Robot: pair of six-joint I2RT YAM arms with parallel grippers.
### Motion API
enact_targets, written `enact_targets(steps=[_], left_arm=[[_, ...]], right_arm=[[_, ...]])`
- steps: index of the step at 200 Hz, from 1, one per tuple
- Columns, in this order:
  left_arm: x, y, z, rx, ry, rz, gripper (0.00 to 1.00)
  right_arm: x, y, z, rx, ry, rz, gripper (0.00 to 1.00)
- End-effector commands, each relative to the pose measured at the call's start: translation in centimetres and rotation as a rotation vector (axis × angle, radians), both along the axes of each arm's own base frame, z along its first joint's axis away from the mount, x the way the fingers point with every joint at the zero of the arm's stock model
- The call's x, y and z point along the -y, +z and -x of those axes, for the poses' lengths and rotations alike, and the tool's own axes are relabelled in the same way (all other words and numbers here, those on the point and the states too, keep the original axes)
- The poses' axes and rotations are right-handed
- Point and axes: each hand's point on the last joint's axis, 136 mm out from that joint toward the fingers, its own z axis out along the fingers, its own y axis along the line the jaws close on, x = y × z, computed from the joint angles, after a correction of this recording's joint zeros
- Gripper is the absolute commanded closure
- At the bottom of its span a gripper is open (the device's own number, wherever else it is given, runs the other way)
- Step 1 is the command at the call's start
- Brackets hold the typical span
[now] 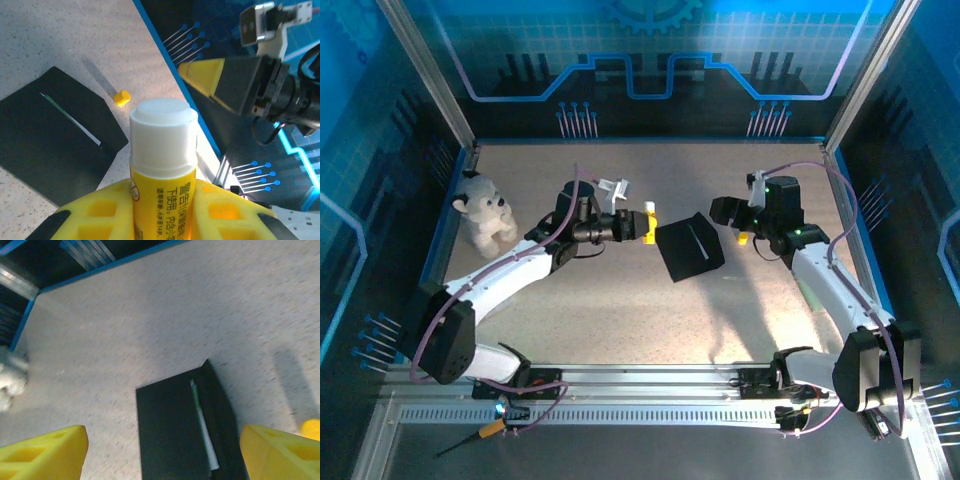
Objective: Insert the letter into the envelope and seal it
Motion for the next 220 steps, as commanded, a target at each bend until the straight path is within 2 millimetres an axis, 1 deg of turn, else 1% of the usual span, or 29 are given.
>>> enact_targets(steps=[1,29,50,82,125,141,154,168,204,220], left_arm=[[-0.4,3.2,-0.7,0.037,0.036,0.088,1.00],[-0.7,4.1,-1.1,0.033,0.051,0.145,1.00],[-0.8,4.7,-1.4,0.024,0.063,0.179,1.00],[-0.7,4.9,-1.7,0.012,0.056,0.203,1.00],[-0.6,5.2,-1.8,0.014,0.049,0.229,1.00],[-0.7,5.3,-1.9,0.012,0.053,0.236,1.00],[-0.8,5.4,-2.0,0.010,0.059,0.238,1.00],[-1.0,5.2,-2.2,0.001,0.085,0.235,1.00],[-2.1,5.2,-2.4,0.003,0.168,0.215,1.00],[-2.6,5.4,-2.4,0.005,0.196,0.208,1.00]], right_arm=[[-2.2,1.2,1.7,-0.018,0.156,-0.075,0.21],[-3.9,1.9,2.8,-0.038,0.253,-0.155,0.24],[-5.5,3.1,3.6,-0.034,0.350,-0.242,0.27],[-7.7,4.6,4.9,-0.030,0.500,-0.345,0.31],[-10.7,6.4,6.7,0.006,0.668,-0.419,0.33],[-12.0,6.7,7.5,0.007,0.716,-0.410,0.35],[-12.8,6.6,7.9,0.008,0.725,-0.378,0.38],[-13.8,6.6,8.4,0.017,0.737,-0.336,0.39],[-15.3,5.8,8.3,0.017,0.659,-0.175,0.42],[-15.6,5.3,7.7,0.016,0.600,-0.094,0.44]])
